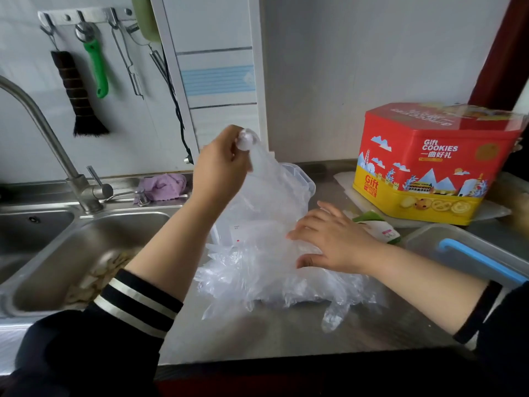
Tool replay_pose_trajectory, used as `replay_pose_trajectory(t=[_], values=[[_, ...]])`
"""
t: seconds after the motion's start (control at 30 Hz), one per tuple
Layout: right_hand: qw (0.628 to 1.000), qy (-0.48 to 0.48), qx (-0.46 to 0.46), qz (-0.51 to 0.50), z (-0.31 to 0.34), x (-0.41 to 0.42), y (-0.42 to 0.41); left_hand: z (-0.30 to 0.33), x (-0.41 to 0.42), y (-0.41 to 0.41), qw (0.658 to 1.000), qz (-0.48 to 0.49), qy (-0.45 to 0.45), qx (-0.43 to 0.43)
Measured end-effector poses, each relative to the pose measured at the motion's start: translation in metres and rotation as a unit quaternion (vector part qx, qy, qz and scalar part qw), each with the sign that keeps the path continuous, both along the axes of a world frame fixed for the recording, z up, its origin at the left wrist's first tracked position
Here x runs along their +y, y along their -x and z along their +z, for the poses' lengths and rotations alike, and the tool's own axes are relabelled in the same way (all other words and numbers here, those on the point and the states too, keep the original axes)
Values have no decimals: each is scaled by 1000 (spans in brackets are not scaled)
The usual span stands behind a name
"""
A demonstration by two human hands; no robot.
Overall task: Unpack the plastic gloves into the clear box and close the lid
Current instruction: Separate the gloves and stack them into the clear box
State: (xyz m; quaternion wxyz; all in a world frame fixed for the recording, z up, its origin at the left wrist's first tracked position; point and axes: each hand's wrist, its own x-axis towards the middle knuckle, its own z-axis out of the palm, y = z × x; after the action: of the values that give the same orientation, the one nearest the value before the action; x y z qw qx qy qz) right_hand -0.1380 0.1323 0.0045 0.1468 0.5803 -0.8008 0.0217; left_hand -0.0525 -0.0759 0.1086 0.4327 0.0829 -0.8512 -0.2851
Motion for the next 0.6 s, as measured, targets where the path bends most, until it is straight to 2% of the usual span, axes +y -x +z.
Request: replay_pose_trajectory(t=[0.07, 0.17, 0.27, 0.33, 0.37, 0.43, 0.53, 0.6], values=[[999, 38, -13, 11, 1, -1, 2, 3, -11, 6, 999, 0, -39, 23], [975, 216, -27, 42, 8, -6, -1, 3, -23, 12, 994, 0, -96, 45], [900, 396, -182, 2, 30, -22, -7, -1, -31, 16, 992, 27, -108, 52], [846, 439, -296, -59, 49, -38, -2, -5, -38, 21, 993, 53, -98, 35], [836, 440, -316, -88, 57, -45, 2, -8, -40, 24, 994, 69, -86, 18], [848, 412, -306, -135, 74, -60, 15, -11, -47, 32, 992, 108, -58, -28], [895, 310, -256, -192, 89, -80, 32, -13, -52, 42, 983, 147, -26, -103], [924, 220, -225, -219, 88, -91, 42, -19, -56, 50, 969, 158, 22, -186]])
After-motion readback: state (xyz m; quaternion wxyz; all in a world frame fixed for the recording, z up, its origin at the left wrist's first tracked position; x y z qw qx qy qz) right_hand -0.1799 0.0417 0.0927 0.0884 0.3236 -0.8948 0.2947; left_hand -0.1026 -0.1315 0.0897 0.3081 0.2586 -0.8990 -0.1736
